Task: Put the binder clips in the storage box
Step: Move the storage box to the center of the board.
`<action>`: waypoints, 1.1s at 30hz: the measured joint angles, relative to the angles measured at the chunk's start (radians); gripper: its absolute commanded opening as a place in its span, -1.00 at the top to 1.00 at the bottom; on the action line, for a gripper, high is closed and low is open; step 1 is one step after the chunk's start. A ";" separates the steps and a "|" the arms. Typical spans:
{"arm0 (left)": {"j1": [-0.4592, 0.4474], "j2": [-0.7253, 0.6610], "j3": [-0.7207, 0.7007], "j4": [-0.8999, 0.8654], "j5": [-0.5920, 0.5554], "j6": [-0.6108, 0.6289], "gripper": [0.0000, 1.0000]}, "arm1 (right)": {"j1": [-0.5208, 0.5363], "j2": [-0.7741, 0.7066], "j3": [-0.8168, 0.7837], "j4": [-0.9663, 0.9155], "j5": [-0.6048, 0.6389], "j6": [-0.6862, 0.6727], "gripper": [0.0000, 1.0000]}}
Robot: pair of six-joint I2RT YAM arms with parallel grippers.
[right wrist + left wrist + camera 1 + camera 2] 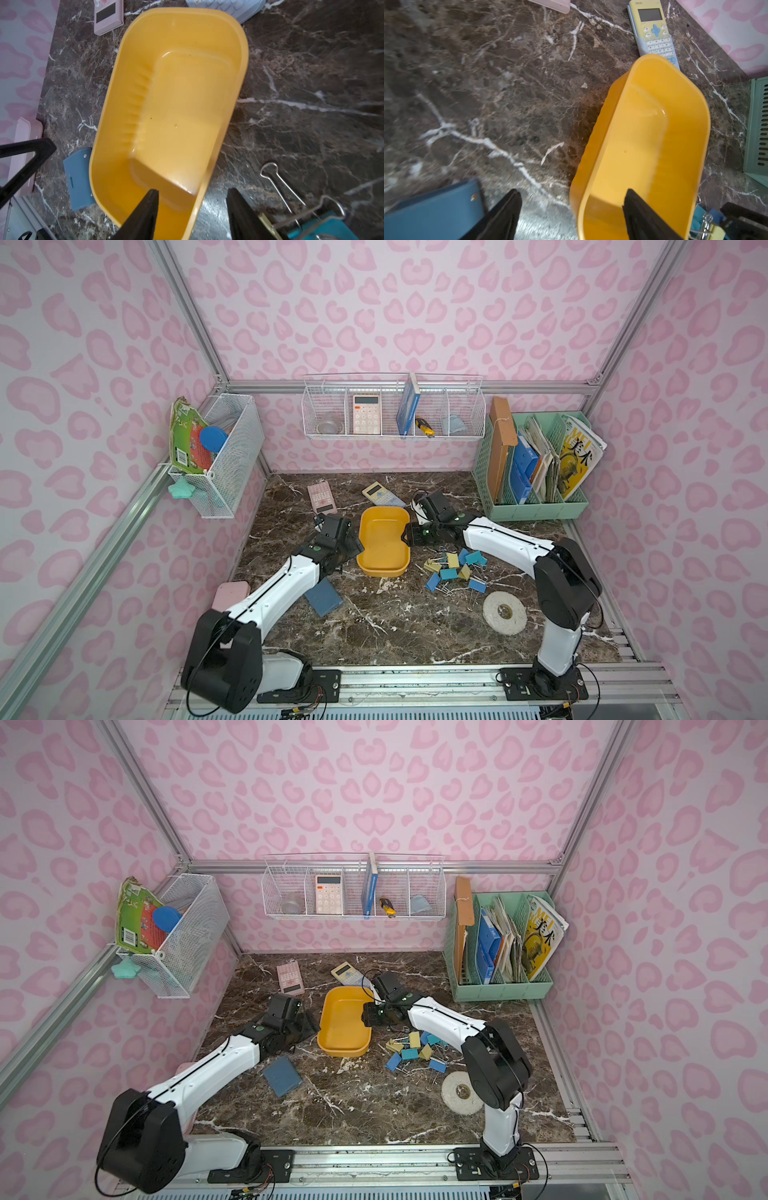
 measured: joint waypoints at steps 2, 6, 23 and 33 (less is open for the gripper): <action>0.007 0.069 0.044 0.041 0.055 0.036 -0.60 | -0.001 0.034 0.023 -0.013 0.004 0.000 0.02; 0.021 0.163 0.092 0.086 0.138 0.092 -0.57 | 0.003 0.085 0.055 -0.039 0.009 0.000 0.11; -0.017 0.174 -0.097 0.198 0.317 0.071 -0.49 | 0.104 0.063 -0.050 -0.010 0.105 0.001 0.77; -0.144 -0.101 -0.262 0.105 0.260 0.006 -0.53 | 0.239 -0.111 -0.248 -0.026 0.166 0.075 0.67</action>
